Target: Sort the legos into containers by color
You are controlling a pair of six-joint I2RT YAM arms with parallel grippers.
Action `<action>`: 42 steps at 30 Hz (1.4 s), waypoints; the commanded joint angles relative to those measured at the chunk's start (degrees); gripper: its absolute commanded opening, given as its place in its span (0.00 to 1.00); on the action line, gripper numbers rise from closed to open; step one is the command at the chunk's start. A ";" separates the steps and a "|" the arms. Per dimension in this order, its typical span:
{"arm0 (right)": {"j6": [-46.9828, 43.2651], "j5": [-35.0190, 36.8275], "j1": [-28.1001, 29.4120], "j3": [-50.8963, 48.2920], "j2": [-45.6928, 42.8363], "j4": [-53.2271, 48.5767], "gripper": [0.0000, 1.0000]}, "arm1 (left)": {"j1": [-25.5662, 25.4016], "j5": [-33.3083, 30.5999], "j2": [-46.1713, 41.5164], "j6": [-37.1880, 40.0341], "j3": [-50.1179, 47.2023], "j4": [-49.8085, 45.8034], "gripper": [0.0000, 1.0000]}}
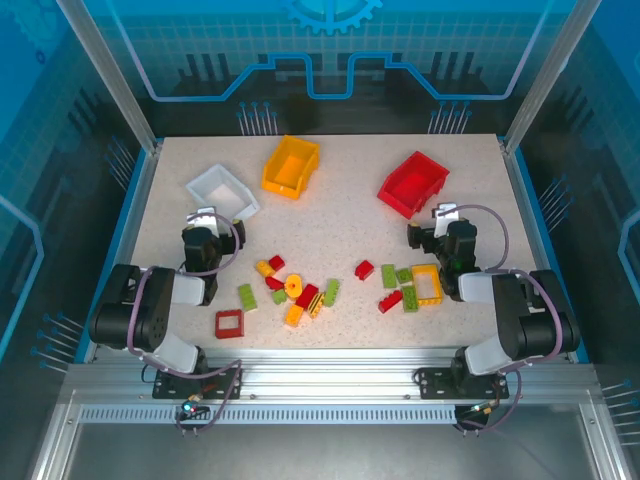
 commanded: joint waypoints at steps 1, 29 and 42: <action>-0.66 -1.58 -0.40 1.25 0.49 -0.46 1.00 | -0.30 0.34 0.04 1.03 0.73 1.08 0.99; 1.26 4.70 2.14 3.23 -20.11 -17.78 1.00 | -11.37 -11.84 -30.17 3.91 0.15 -19.34 0.99; 36.63 -0.87 9.49 16.67 -60.35 -75.17 0.97 | -25.89 -2.85 -58.06 -32.53 23.42 -85.62 0.99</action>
